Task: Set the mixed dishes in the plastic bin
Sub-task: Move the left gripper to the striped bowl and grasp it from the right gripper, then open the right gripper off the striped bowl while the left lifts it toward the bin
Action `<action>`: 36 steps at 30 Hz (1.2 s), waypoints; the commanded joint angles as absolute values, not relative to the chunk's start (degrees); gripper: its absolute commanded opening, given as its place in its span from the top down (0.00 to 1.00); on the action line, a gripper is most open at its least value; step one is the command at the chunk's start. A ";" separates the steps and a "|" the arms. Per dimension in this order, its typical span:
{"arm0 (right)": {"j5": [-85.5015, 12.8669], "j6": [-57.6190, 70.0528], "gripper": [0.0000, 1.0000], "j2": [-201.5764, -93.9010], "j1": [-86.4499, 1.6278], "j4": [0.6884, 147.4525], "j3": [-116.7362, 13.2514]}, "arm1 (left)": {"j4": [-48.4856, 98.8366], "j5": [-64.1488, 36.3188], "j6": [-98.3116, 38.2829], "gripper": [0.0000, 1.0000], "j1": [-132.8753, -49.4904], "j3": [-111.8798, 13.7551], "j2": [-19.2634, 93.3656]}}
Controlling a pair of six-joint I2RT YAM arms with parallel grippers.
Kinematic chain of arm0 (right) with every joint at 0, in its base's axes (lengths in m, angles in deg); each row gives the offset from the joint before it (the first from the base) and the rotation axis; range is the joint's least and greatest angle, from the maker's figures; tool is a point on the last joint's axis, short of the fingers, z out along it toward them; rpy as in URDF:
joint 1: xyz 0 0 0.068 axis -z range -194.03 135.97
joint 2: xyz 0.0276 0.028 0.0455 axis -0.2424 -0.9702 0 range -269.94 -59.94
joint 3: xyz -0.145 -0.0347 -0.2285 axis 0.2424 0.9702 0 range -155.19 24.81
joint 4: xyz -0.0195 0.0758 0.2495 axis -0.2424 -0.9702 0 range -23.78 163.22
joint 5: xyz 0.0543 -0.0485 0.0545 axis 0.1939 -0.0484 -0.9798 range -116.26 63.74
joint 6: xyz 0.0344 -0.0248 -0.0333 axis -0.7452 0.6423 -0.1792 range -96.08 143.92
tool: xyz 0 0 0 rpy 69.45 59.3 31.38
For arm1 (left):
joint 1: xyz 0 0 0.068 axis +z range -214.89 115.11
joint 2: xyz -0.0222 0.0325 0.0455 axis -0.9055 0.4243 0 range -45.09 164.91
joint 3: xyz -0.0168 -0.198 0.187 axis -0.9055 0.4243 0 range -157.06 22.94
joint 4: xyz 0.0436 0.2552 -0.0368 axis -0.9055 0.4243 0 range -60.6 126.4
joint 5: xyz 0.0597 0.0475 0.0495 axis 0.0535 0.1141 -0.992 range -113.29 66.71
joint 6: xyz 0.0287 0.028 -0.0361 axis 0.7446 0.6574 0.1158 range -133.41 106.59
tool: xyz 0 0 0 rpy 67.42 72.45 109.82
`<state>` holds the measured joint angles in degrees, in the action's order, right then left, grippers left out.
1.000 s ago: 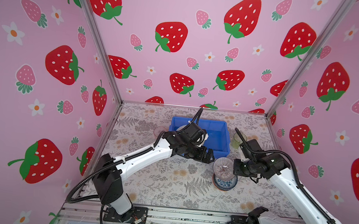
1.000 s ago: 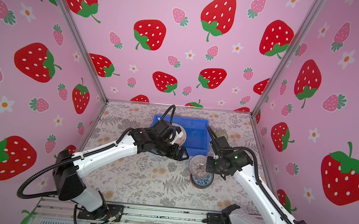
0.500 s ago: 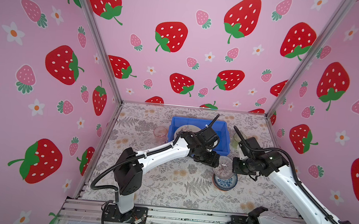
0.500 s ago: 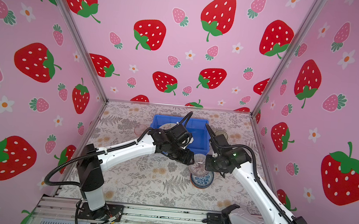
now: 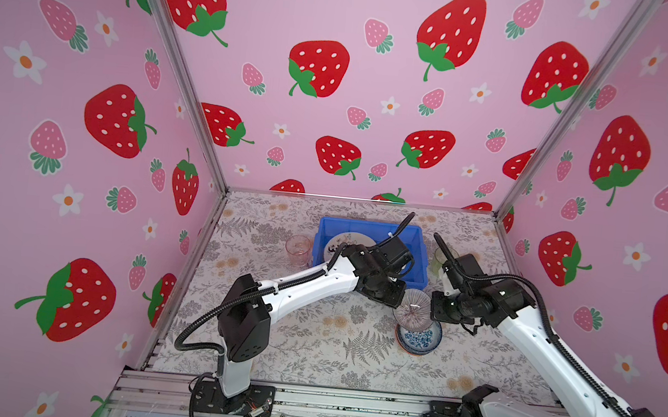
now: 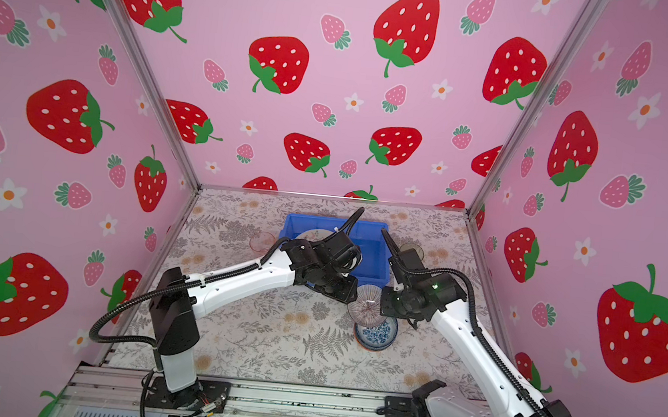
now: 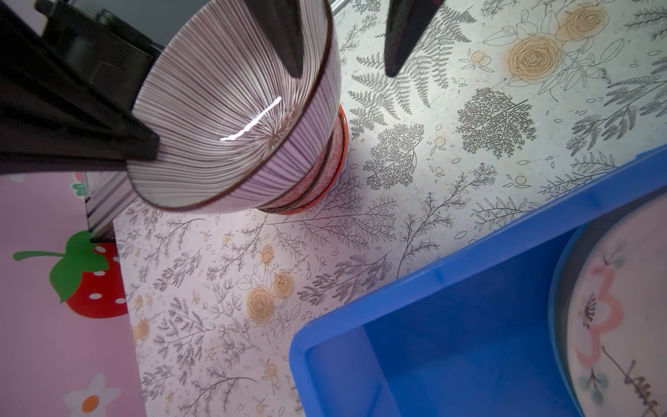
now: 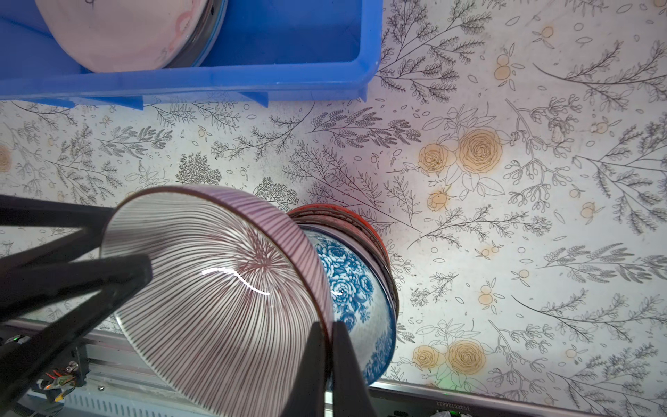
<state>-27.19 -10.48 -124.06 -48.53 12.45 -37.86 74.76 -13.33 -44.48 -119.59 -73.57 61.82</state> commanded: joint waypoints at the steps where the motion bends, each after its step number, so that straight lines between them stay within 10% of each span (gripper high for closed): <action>1: -28.43 -10.29 0.96 -123.04 -48.74 14.23 -38.56 | 76.34 -14.41 -44.43 0.66 -119.91 -76.01 63.14; 36: -28.46 -10.44 0.95 -124.19 -48.74 15.76 -37.68 | 78.19 -19.05 -43.82 0.82 -120.09 -76.49 61.78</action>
